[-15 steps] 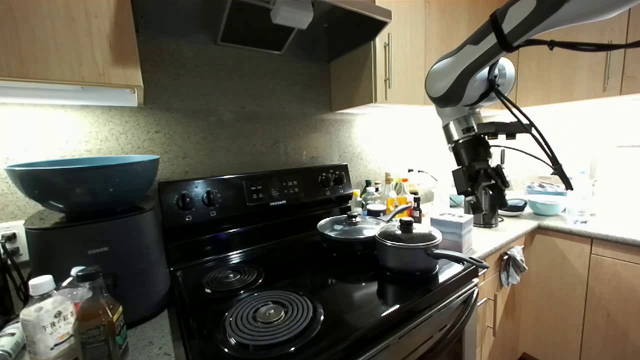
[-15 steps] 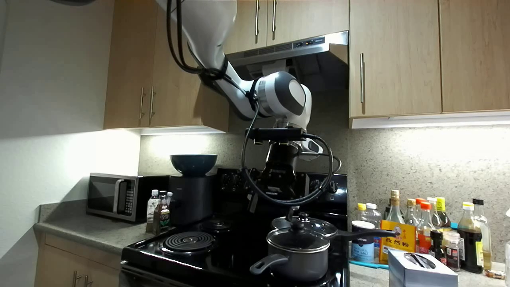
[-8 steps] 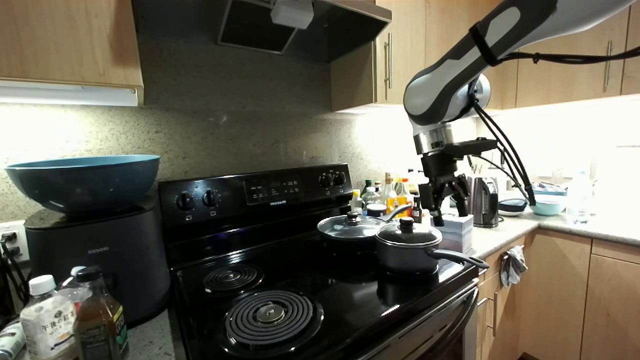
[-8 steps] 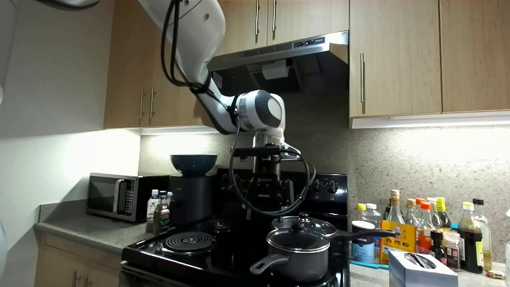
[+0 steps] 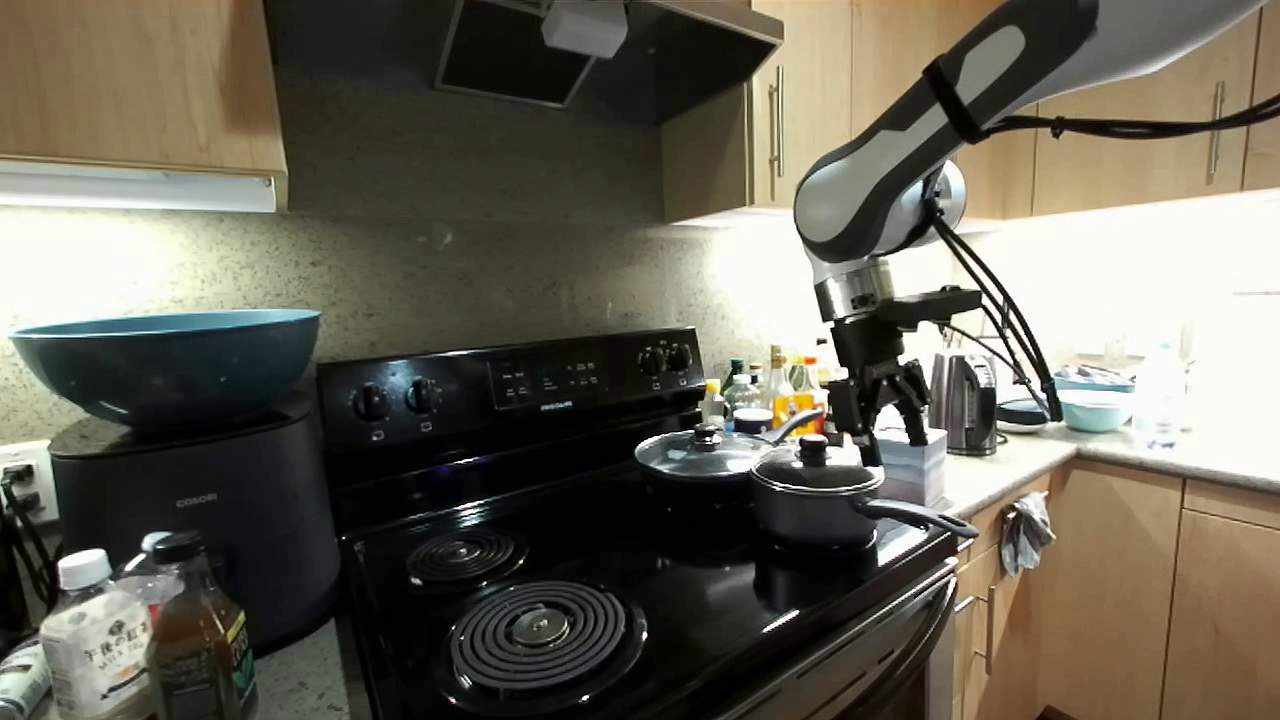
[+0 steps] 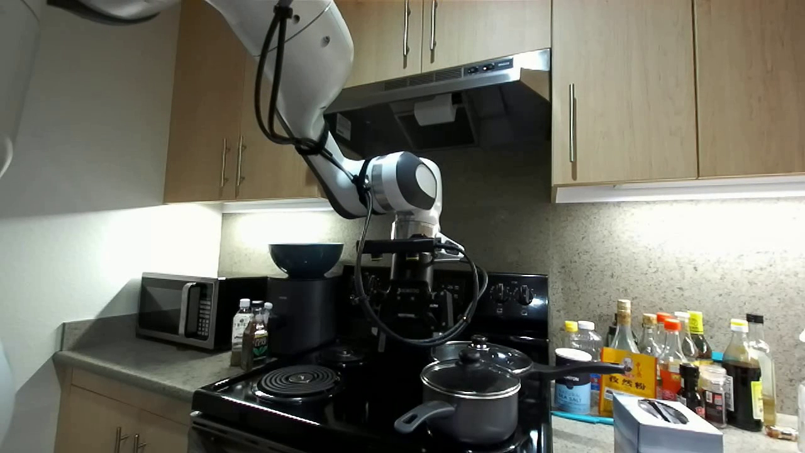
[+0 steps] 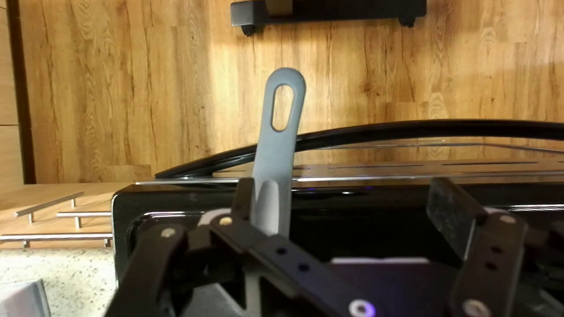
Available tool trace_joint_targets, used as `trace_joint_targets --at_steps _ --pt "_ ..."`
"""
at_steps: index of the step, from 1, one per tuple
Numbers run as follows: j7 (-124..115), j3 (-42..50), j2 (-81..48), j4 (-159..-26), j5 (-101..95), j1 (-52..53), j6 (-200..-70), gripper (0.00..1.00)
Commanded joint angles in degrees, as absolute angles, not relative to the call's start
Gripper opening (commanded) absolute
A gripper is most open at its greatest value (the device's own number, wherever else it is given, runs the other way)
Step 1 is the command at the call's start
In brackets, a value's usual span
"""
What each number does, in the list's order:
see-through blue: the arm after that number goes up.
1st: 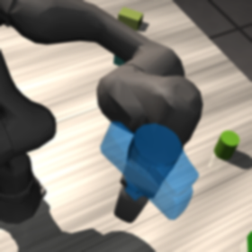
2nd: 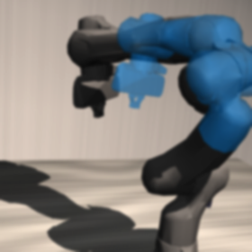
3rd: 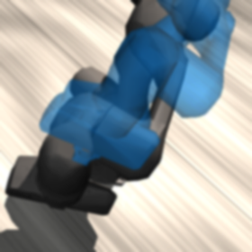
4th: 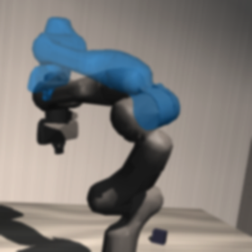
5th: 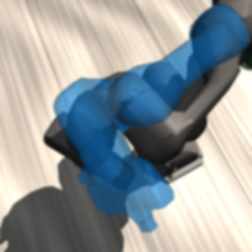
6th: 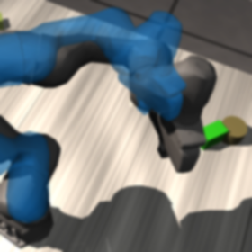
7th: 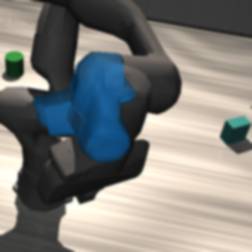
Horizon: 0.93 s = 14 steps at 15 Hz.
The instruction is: Twist the handle to the right
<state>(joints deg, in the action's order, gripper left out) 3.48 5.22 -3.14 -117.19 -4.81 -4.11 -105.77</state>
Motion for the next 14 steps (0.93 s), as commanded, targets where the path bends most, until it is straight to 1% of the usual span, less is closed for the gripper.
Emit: trace_joint_targets --at_steps 1,6,14 --pt "7.54 4.05 -5.53 -116.62 -2.35 -3.80 -102.69 1.00" --pt "9.40 2.66 -8.33 -116.28 -1.56 -3.21 -97.84 1.00" --pt "12.54 2.25 -11.59 -115.45 -1.14 -3.68 -93.51 1.00"
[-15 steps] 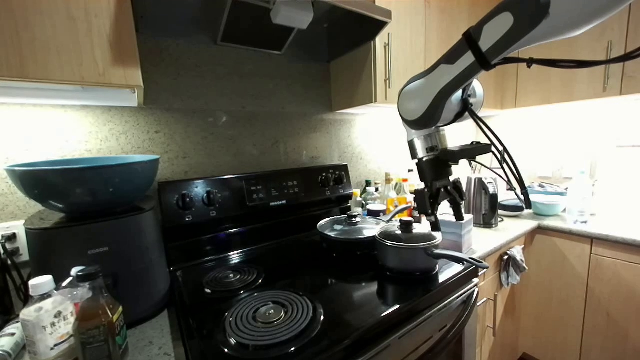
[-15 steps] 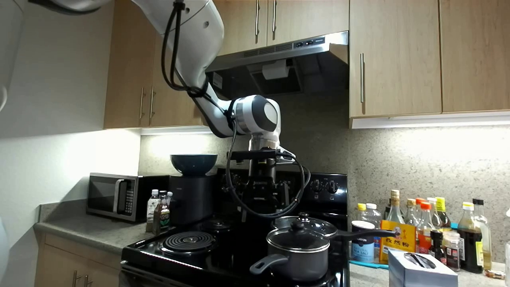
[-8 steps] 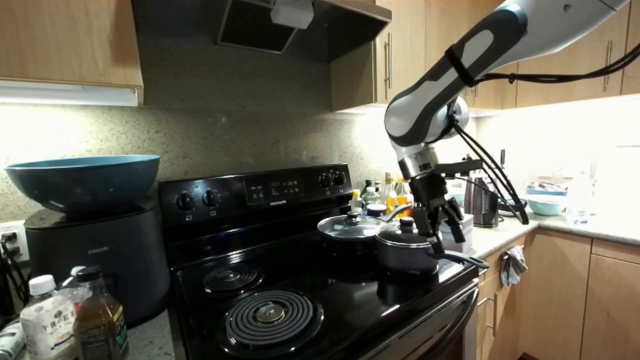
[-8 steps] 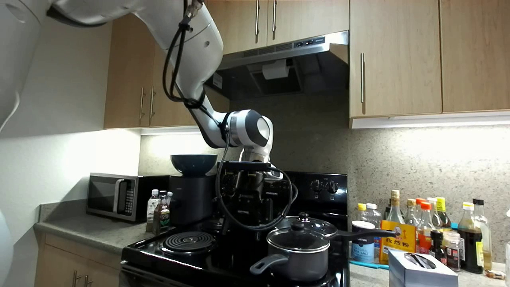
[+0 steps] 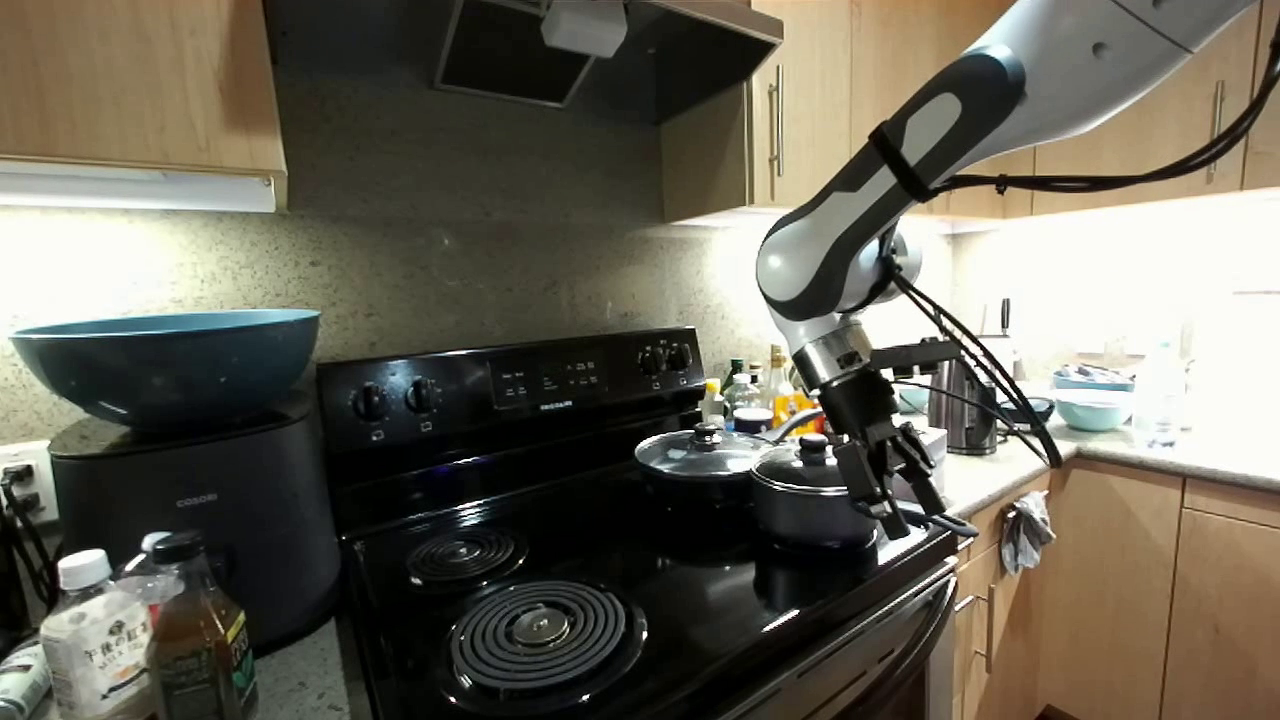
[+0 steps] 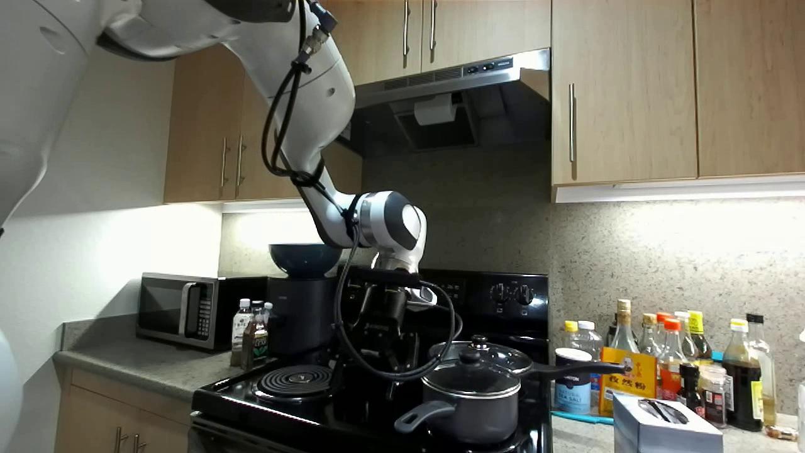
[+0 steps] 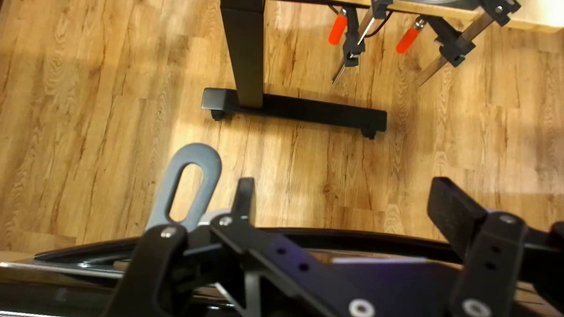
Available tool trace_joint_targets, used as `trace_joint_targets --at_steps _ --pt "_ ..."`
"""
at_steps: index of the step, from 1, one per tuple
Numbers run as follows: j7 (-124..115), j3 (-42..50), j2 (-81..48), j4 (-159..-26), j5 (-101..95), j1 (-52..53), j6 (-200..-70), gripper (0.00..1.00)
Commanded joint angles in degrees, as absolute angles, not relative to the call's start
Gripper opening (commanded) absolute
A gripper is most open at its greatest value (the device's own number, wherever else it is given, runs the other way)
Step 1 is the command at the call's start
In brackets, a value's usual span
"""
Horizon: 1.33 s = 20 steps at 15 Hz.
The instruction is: Twist the handle to the right
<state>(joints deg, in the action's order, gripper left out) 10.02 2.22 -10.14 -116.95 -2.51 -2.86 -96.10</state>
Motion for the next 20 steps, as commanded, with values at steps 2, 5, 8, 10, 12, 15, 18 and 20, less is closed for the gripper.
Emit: trace_joint_targets --at_steps 2,5,8,10,12,15,18,20 --pt "13.12 2.45 -12.36 -114.99 -0.46 -4.09 -92.53 1.00" --pt "14.20 2.48 -13.94 -113.63 0.19 -4.53 -92.02 1.00" --pt "15.05 2.86 -15.22 -112.04 0.95 -5.36 -91.95 1.00" --pt "15.41 3.27 -15.60 -111.41 1.20 -6.16 -92.24 1.00" --pt "15.59 3.82 -15.89 -110.65 2.04 -7.25 -91.99 1.00" --pt "15.25 4.77 -15.82 -109.88 3.86 -8.79 -92.24 1.00" --pt "14.70 5.77 -15.76 -109.24 4.62 -10.09 -92.55 1.00" --pt "14.70 6.20 -15.74 -108.67 5.49 -10.73 -92.23 1.00"
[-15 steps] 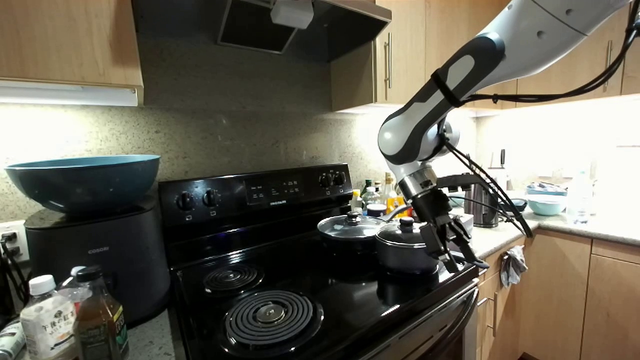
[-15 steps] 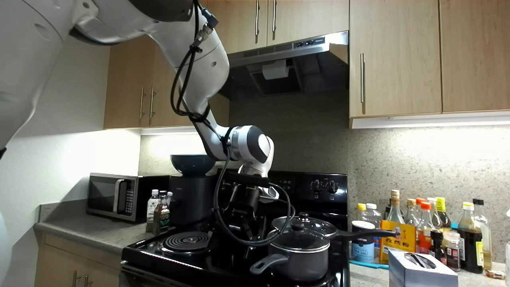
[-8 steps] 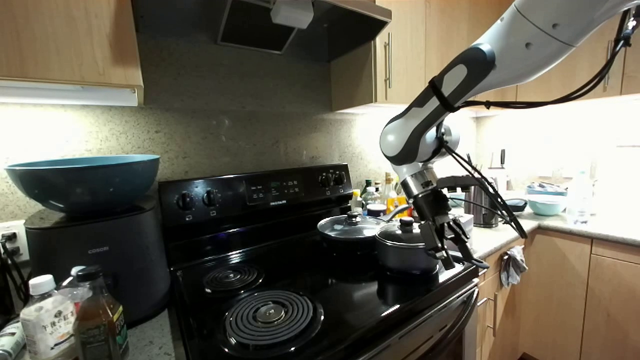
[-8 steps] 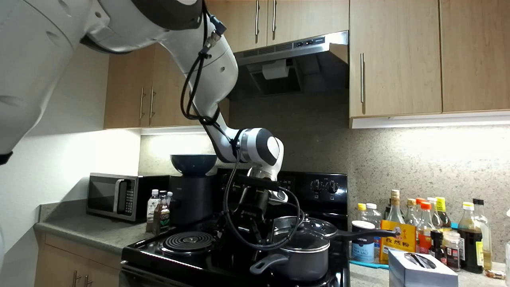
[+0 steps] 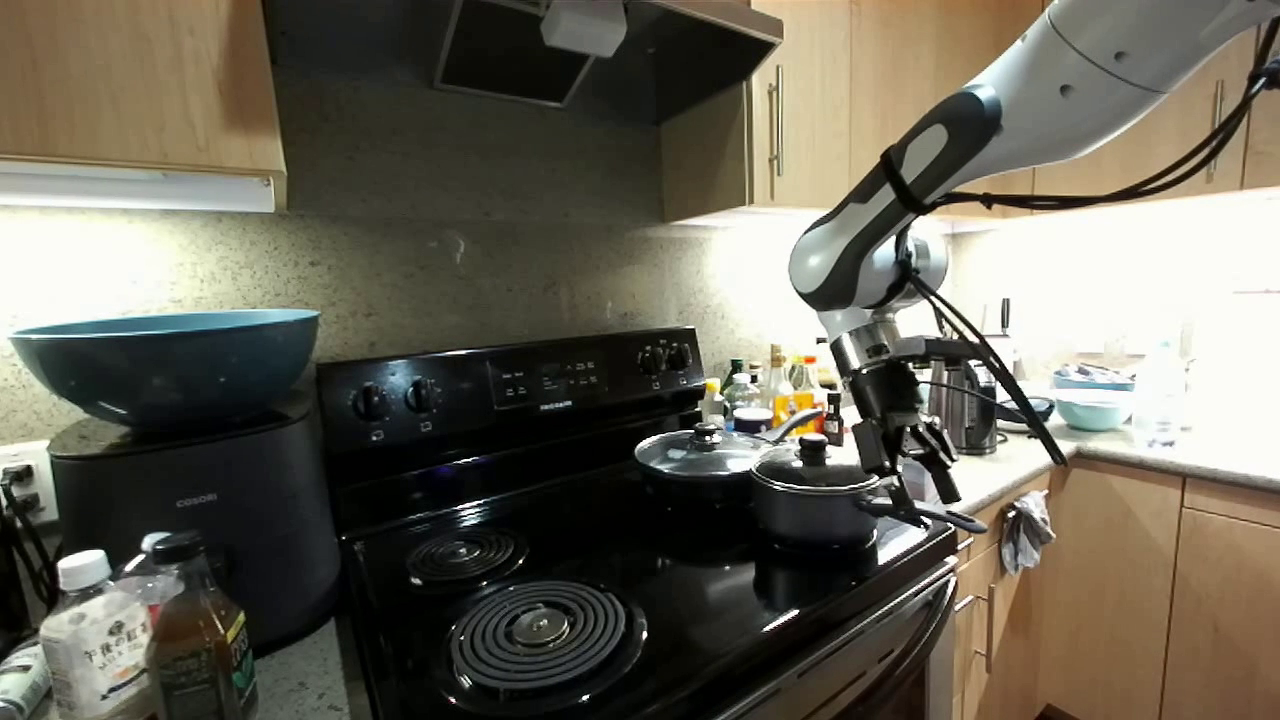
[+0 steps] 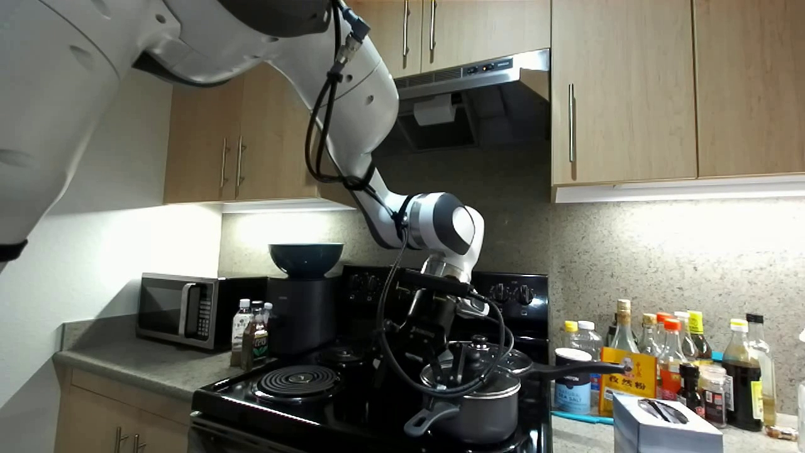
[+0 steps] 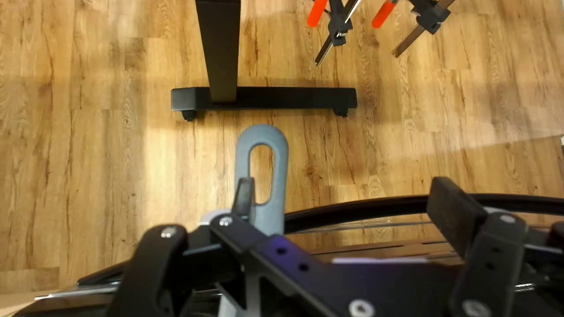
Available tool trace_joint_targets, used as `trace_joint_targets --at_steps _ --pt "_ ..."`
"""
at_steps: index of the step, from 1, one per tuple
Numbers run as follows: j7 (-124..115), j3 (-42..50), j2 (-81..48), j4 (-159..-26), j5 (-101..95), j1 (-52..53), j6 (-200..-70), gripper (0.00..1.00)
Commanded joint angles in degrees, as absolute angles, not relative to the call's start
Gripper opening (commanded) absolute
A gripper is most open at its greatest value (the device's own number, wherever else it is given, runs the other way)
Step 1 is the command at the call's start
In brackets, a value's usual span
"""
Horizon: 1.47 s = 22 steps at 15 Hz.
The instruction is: Twist the handle to the right
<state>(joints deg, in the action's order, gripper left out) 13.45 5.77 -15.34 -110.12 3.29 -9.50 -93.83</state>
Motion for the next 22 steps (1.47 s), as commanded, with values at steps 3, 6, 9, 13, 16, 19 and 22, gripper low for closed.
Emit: trace_joint_targets --at_steps 3,6,9,13,16,19,22 --pt "14.95 5.58 -13.83 -109.54 5.31 -10.05 -92.30 1.00" --pt "14.35 4.56 -10.45 -111.59 2.17 -8.03 -95.37 1.00" --pt "15.15 3.39 -8.54 -111.66 2.06 -6.29 -94.31 1.00" --pt "14.33 2.30 -9.72 -111.86 -0.03 -4.08 -95.21 1.00" --pt "13.86 2.05 -10.92 -112.57 -1.97 -3.44 -96.32 1.00" --pt "13.18 2.13 -12.62 -113.06 -3.22 -3.31 -97.12 1.00" --pt "12.99 2.43 -14.30 -112.85 -3.23 -3.78 -97.46 1.00"
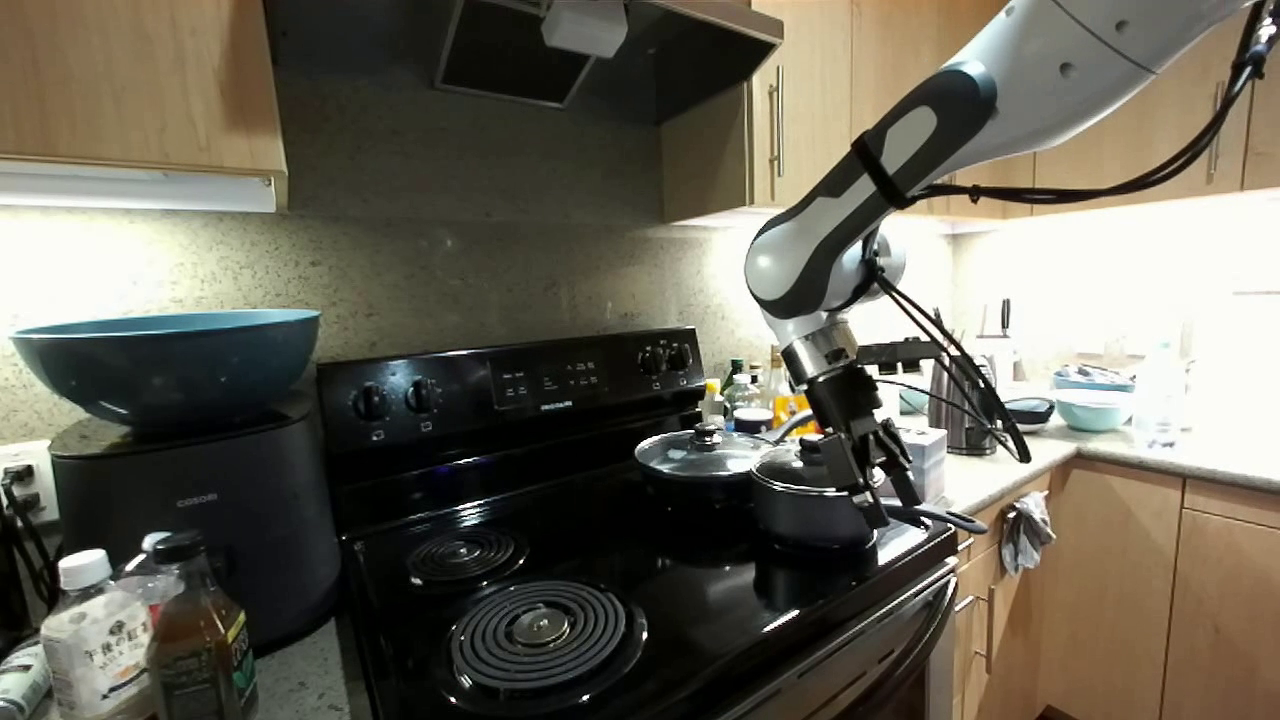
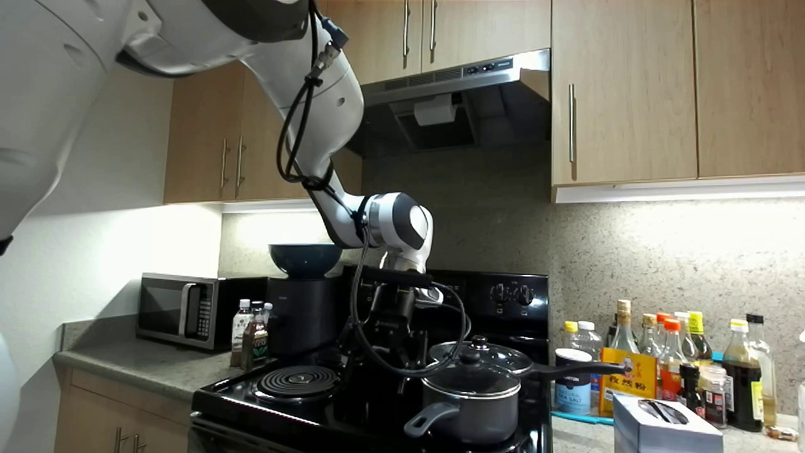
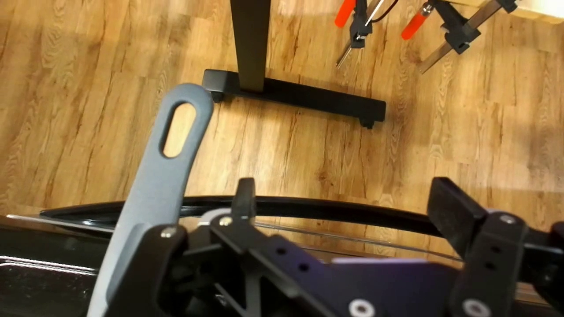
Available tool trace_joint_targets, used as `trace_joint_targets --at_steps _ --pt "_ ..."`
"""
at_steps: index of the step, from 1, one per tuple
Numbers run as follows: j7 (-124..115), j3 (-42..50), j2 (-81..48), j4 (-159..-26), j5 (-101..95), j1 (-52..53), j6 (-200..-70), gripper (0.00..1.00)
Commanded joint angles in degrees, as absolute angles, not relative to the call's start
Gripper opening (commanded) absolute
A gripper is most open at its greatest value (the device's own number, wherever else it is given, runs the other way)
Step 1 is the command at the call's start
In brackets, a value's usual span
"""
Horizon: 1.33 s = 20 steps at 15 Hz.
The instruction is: Twist the handle to the right
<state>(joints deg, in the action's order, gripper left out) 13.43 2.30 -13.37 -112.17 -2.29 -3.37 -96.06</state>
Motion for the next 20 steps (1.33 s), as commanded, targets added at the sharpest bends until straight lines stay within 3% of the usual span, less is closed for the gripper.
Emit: trace_joint_targets --at_steps 1,20 --pt "13.01 2.51 -14.89 -112.73 -3.12 -3.91 -97.66 1.00" --pt "11.24 9.95 -14.63 -111.51 -3.56 -11.70 -100.69 1.00"
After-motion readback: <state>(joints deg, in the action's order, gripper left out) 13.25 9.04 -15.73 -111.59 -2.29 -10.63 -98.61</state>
